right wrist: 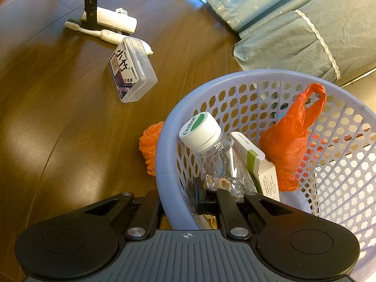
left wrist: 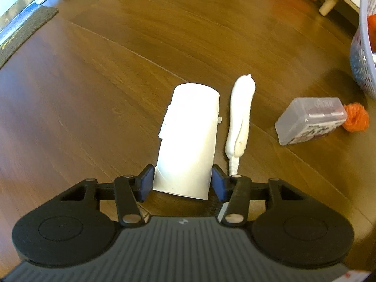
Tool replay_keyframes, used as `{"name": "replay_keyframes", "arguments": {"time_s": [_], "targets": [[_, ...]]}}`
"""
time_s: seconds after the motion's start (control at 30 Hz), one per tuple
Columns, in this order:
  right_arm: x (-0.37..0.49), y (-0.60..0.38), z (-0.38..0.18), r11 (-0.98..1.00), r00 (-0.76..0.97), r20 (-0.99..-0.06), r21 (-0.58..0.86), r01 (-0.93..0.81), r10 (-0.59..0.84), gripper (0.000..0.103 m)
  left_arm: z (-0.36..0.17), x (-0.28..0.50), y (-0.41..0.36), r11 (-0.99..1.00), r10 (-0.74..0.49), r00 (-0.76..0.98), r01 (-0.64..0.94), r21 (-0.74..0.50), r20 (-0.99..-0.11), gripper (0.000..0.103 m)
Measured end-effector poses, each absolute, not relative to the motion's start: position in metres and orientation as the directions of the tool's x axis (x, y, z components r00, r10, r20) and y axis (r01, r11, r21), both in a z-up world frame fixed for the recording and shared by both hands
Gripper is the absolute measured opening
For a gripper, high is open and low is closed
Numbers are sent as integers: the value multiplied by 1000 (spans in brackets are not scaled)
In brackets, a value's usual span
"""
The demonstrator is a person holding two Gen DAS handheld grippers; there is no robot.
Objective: Collect trash
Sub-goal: 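Close the left gripper on the white paper roll, then carry the paper roll over the wastebasket and open the left gripper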
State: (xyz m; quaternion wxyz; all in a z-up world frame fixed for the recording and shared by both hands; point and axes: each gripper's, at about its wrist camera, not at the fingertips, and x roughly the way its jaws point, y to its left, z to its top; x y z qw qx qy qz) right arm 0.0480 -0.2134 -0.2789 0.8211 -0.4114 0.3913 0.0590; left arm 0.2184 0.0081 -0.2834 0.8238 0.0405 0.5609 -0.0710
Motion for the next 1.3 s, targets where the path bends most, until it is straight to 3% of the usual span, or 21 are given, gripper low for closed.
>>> {"name": "replay_keyframes", "arguments": {"time_s": [0.77,1.3], "targets": [[51,-211,-278,667,688,-689,-624,-407,-226,5,-216,217,-7,975,-84,405,224,9,-910,46],[55,-210,-276,679,681,-696,-616,-400,-229,5,-155,219,-83,886,-283,418,458,-68,-863,46]]}}
